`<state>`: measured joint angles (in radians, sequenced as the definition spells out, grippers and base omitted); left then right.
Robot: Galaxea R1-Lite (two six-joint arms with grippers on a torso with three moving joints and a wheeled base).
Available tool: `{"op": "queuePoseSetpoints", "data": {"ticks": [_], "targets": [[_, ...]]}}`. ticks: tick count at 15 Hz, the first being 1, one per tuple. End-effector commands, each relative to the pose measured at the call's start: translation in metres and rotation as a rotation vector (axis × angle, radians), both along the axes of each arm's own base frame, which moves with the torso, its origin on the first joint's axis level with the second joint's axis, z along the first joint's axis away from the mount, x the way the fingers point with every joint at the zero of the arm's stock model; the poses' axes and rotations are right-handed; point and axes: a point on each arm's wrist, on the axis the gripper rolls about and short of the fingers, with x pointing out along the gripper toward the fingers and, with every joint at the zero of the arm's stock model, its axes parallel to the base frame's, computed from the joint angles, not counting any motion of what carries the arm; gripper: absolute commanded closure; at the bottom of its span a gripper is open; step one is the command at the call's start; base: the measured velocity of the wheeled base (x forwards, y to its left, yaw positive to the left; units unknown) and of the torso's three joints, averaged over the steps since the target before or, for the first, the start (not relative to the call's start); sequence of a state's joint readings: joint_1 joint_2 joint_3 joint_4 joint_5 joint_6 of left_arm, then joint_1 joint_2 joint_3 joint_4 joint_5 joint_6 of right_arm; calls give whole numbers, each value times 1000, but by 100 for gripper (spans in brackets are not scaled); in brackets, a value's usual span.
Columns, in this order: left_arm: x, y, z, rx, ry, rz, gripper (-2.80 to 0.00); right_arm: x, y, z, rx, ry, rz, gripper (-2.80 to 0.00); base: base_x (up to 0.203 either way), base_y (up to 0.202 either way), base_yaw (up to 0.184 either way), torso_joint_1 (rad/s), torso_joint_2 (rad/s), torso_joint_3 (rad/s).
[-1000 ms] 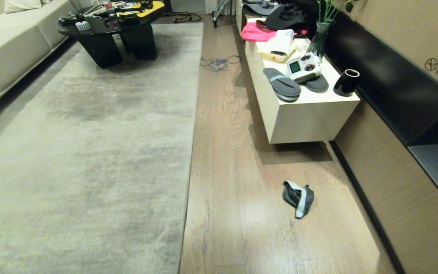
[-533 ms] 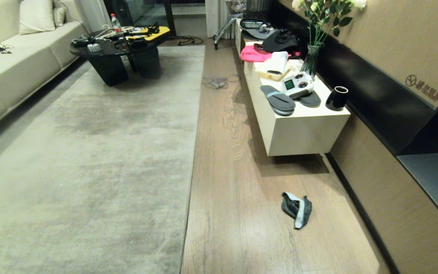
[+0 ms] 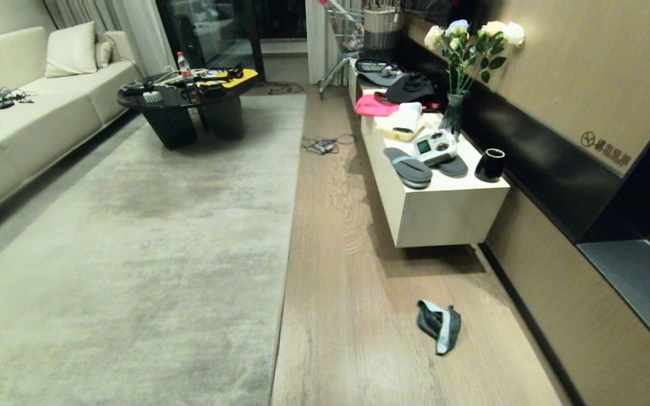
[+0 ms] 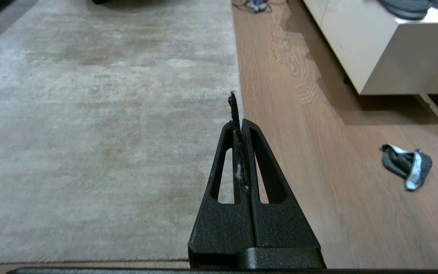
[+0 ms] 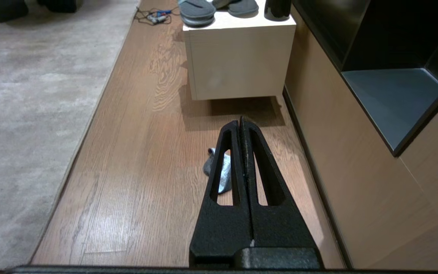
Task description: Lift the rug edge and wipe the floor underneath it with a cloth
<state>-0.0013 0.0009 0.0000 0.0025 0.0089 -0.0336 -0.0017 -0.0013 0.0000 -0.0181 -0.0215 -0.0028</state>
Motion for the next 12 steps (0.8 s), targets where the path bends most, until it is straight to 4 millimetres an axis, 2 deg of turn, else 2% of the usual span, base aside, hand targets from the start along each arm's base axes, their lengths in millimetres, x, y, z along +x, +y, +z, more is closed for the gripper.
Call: {"op": "queuePoseSetpoints", "data": {"ticks": [1, 12], "targets": [[0, 0, 0, -2, 1, 0, 0, 0, 0, 0, 0, 1, 0, 0, 0, 0, 0, -7, 2, 72], [0, 0, 0, -2, 1, 0, 0, 0, 0, 0, 0, 1, 0, 0, 0, 0, 0, 0, 0, 3]]}}
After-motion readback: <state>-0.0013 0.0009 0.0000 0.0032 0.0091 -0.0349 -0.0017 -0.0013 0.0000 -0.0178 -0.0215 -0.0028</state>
